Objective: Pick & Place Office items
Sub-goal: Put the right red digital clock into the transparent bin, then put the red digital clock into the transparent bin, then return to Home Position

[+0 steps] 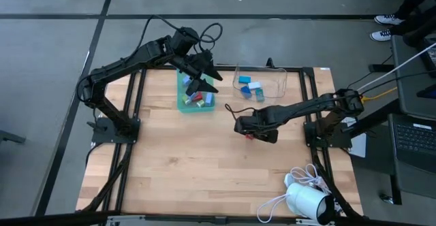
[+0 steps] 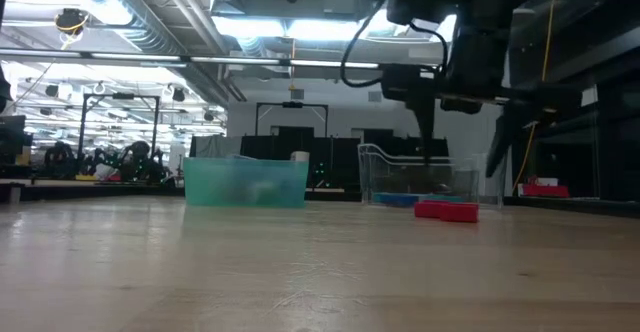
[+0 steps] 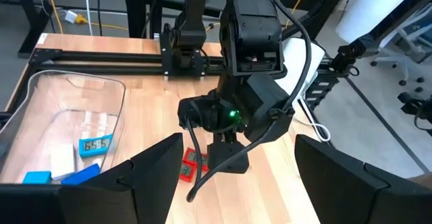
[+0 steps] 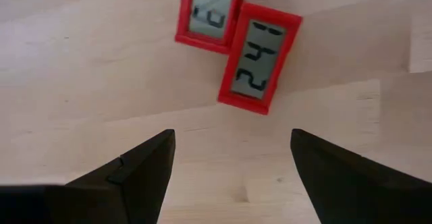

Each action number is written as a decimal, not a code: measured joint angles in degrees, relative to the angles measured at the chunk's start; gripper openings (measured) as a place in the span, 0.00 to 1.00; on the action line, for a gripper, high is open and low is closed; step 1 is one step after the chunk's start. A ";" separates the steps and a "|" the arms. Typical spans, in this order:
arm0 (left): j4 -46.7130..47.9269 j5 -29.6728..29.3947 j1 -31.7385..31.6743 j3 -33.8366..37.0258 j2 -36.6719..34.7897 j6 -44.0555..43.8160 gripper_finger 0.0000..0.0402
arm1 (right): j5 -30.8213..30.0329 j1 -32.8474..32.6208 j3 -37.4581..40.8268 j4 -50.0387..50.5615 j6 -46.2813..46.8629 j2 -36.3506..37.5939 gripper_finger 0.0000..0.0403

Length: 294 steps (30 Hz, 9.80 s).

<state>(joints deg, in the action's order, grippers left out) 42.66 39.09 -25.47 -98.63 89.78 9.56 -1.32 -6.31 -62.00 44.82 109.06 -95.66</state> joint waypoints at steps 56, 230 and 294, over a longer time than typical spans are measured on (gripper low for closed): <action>2.45 -0.52 -0.11 0.00 0.00 0.86 0.69 | -13.10 -4.54 -6.30 -3.09 -6.69 4.87 0.36; -5.02 -1.74 -3.28 0.02 0.00 -4.52 0.69 | -29.47 26.15 -7.01 12.35 -46.40 21.14 0.33; -29.04 -56.59 18.62 20.72 -39.13 -29.28 0.61 | -13.72 20.39 7.25 -29.38 -73.17 62.44 0.58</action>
<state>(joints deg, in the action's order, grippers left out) 13.62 -17.50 -6.86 -77.91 50.65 -19.72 -15.04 14.08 -54.74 15.44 35.89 -33.22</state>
